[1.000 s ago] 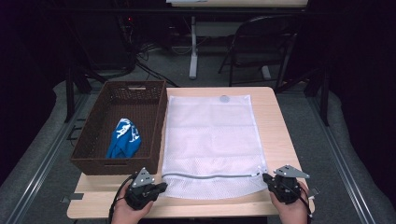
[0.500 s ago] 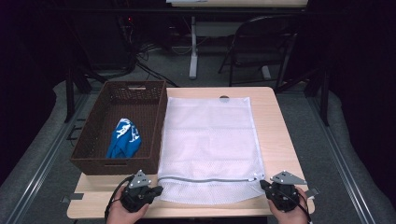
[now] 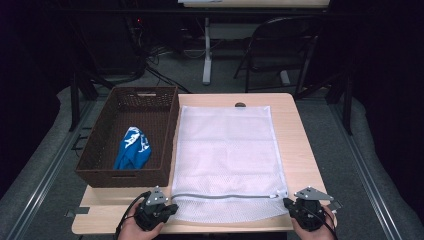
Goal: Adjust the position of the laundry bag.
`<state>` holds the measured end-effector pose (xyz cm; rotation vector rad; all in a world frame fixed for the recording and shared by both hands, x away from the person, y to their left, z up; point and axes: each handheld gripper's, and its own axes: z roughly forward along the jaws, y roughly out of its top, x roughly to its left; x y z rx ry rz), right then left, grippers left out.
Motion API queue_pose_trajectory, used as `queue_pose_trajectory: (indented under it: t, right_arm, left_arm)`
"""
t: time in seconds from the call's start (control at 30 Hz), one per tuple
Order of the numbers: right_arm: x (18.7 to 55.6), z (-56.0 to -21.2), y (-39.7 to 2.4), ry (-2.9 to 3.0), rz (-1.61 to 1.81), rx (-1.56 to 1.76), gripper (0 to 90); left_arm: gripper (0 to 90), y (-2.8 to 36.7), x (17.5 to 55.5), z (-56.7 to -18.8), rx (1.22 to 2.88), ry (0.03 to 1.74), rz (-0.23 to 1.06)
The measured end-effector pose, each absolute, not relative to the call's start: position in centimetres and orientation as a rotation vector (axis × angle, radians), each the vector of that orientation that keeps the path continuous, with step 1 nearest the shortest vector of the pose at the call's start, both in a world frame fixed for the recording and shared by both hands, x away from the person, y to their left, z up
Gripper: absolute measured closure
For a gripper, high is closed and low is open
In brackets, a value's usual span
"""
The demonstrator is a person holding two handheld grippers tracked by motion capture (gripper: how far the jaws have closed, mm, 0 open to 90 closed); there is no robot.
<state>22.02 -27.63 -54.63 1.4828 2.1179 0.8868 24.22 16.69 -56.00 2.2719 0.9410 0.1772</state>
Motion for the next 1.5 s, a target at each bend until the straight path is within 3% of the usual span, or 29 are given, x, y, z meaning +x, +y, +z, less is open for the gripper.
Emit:
queue_pose_trajectory:
  t: [0.37,0.4,0.8,1.2,1.5]
  right_arm:
    - [22.3,-55.3,-27.6,2.165,0.847,1.530,88.1]
    - [22.3,-55.3,-27.5,2.163,0.843,1.531,82.0]
    - [22.3,-55.1,-28.2,2.083,0.897,1.565,60.8]
    - [22.8,-54.0,-28.1,2.069,0.938,1.522,54.4]
    - [24.1,-52.7,-28.3,2.109,0.981,1.520,54.7]
  left_arm:
    - [84.7,17.0,24.3,-56.1,2.267,0.963,0.158]
    - [81.1,17.2,24.3,-56.0,2.258,0.967,0.161]
    - [60.8,18.3,24.6,-55.1,2.173,0.974,0.207]
    - [57.4,18.7,24.8,-54.1,2.108,0.983,0.193]
    - [57.5,17.6,25.7,-52.4,2.106,0.951,0.200]
